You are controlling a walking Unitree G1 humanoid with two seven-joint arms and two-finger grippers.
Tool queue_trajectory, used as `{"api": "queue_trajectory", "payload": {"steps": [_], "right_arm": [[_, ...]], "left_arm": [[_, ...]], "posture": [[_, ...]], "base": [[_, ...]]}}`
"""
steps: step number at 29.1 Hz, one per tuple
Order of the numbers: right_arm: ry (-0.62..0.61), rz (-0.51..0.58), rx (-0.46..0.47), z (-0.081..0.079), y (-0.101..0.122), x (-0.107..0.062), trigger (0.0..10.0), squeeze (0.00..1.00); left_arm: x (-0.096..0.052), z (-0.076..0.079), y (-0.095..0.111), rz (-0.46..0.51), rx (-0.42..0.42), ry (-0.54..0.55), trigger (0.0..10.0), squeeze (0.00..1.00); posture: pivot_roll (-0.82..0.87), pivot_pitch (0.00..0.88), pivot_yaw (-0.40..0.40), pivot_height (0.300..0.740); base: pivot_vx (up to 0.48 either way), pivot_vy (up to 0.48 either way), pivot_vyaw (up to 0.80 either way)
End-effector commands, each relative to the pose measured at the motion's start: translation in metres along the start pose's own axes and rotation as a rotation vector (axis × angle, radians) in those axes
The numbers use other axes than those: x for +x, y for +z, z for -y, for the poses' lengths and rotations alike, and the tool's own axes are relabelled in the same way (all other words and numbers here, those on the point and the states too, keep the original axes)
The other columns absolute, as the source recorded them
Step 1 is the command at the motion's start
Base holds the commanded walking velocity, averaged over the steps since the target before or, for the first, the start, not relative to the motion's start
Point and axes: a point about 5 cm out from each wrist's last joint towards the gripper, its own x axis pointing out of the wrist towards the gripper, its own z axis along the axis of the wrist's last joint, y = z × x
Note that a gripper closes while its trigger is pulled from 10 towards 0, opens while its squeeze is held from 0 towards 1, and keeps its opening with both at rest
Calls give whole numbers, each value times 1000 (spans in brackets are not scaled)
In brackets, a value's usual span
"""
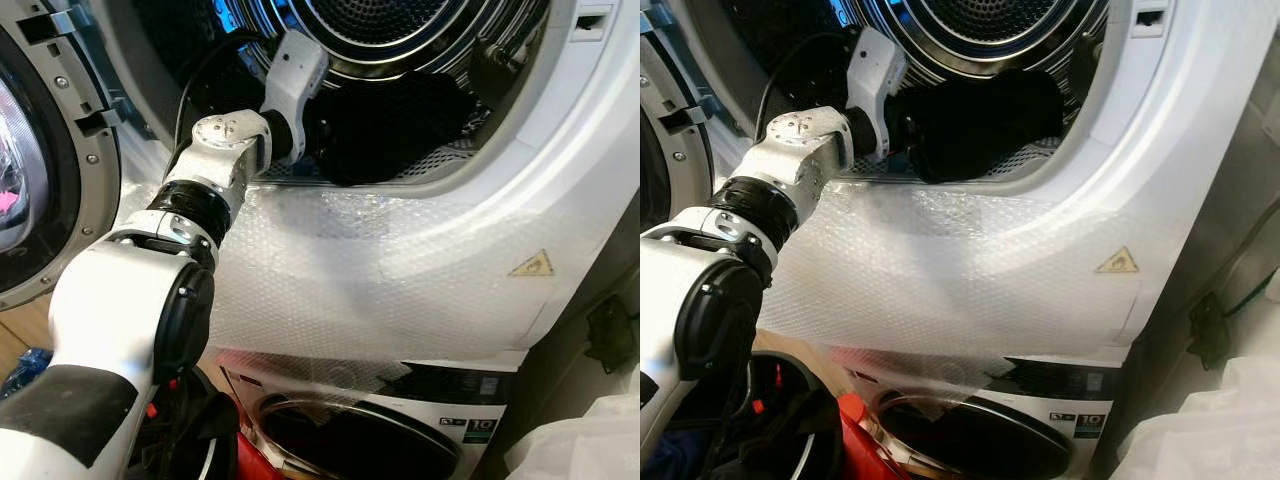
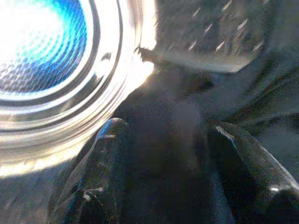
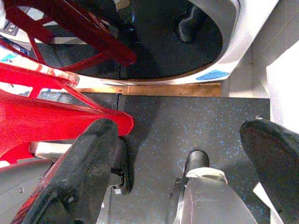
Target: Clothes washing
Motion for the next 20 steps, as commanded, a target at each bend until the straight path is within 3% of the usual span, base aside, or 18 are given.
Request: {"api": "queue_trajectory", "payload": {"steps": [1,6,9,12,13,14,18,20], "right_arm": [[11,12,15,-7,2,1,10000,0],[26,20,-2,-9,6,2,10000,0],[27,26,-3,-10,10,3,10000,0],[28,30,0,-11,13,4,10000,0],[28,29,0,-11,14,4,10000,0],[28,27,0,-11,14,5,10000,0],[28,22,-2,-11,15,5,10000,0],[30,18,-5,-11,15,5,10000,0]], "left_arm": [[0,-2,23,87,48,-48,10000,0],[-3,6,57,238,95,-283,10000,0],[-7,11,62,236,160,-420,10000,0],[-12,12,57,204,202,-457,10000,0],[-14,11,48,139,262,-432,10000,1000],[-16,11,36,67,322,-401,10000,1000],[-23,10,22,13,330,-383,10000,1000],[-25,8,16,-26,365,-302,10000,1000]], "posture": [[-27,0,143,740],[2,0,129,740],[19,0,124,740],[27,0,127,740],[33,0,128,740],[44,0,125,740],[60,0,125,740],[76,0,120,740]], "base": [[0,0,0],[0,0,0],[0,0,0],[0,0,0],[0,0,0],[0,0,0],[0,0,0],[0,0,0]]}}
